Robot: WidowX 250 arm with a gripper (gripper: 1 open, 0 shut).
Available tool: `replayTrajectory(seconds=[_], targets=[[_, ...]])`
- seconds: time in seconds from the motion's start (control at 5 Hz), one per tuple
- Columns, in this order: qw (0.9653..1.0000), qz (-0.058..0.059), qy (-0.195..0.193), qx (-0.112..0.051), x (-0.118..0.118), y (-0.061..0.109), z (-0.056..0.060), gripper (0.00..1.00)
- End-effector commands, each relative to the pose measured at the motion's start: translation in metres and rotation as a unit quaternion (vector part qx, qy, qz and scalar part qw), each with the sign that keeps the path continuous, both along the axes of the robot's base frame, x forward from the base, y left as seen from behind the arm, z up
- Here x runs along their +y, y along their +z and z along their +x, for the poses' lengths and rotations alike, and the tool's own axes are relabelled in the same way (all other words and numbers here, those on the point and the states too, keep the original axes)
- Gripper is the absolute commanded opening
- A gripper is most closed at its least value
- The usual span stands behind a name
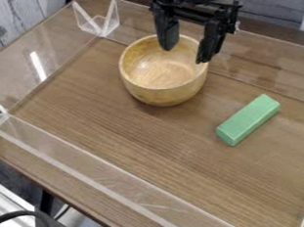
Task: Put the green block in the brown bowl
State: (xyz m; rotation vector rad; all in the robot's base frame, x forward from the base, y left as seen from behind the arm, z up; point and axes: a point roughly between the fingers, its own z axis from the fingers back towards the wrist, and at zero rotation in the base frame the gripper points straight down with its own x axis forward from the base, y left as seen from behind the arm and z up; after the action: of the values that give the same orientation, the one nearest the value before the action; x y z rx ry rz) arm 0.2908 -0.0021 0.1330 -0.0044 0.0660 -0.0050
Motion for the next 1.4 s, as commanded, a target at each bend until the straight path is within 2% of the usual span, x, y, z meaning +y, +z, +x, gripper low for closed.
replayTrajectory(seconds=[0.0,0.2,0.4,0.8,1.2], targets=[[0.9998,-0.001,-0.018,0.007,-0.010,-0.008,-0.002,1.00],[0.9986,-0.002,-0.052,0.014,-0.025,-0.019,-0.005,1.00],[0.9958,-0.005,-0.090,0.015,-0.042,-0.030,-0.006,1.00],[0.9902,-0.005,-0.138,0.019,-0.064,-0.060,0.000,1.00],[0.9860,-0.004,-0.165,0.021,-0.077,-0.084,0.010,1.00]])
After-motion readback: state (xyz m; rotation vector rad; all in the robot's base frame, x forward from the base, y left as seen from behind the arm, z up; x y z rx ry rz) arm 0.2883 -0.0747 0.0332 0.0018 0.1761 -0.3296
